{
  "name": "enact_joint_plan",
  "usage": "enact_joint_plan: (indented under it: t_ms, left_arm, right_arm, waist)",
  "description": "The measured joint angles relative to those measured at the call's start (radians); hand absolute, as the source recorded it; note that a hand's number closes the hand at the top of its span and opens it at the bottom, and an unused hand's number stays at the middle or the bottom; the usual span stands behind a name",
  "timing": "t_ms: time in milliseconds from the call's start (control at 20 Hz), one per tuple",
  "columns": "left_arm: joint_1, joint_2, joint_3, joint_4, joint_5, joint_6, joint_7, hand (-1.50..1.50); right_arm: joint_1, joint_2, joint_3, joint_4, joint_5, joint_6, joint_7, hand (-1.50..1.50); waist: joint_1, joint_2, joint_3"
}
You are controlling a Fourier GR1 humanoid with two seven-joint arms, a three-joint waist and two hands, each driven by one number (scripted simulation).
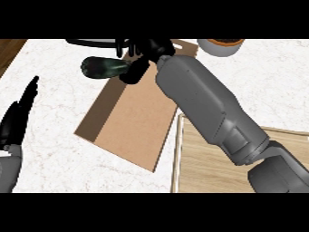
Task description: Pick the eggplant from the tray and place it in the cardboard box
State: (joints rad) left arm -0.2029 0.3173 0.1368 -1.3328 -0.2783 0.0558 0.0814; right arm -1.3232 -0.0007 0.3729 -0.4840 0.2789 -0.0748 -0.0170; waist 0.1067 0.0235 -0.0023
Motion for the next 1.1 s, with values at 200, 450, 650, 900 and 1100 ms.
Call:
enact_joint_plan:
  t_ms: [200, 450, 650, 900, 1100]
  left_arm:
    - [-0.018, 0.003, 0.000, 0.024, -0.004, -0.003, -0.014, 0.00]
    - [-0.040, 0.001, 0.003, 0.049, -0.006, -0.001, -0.018, 0.00]
    - [-0.046, -0.002, 0.001, 0.040, -0.012, 0.005, -0.009, 0.00]
    - [-0.029, 0.003, 0.012, 0.041, -0.009, 0.006, -0.013, 0.00]
    - [0.015, 0.001, 0.023, 0.022, -0.004, 0.011, -0.024, 0.00]
  right_arm:
    - [0.006, 0.001, 0.048, 0.027, -0.086, 0.000, 0.019, -1.50]
    - [0.022, 0.001, 0.087, 0.020, -0.179, -0.054, -0.029, -1.50]
    - [0.035, 0.001, 0.068, 0.017, -0.247, -0.120, -0.119, -1.50]
    - [0.016, 0.001, -0.018, 0.040, -0.348, -0.168, -0.198, -1.50]
    - [-0.011, -0.013, -0.104, 0.089, -0.405, -0.133, -0.264, -1.50]
  waist:
    - [0.013, 0.004, 0.000]
    - [0.017, 0.006, 0.000]
    - [0.009, 0.004, 0.001]
    - [-0.009, 0.002, 0.002]
    - [-0.029, -0.002, 0.002]
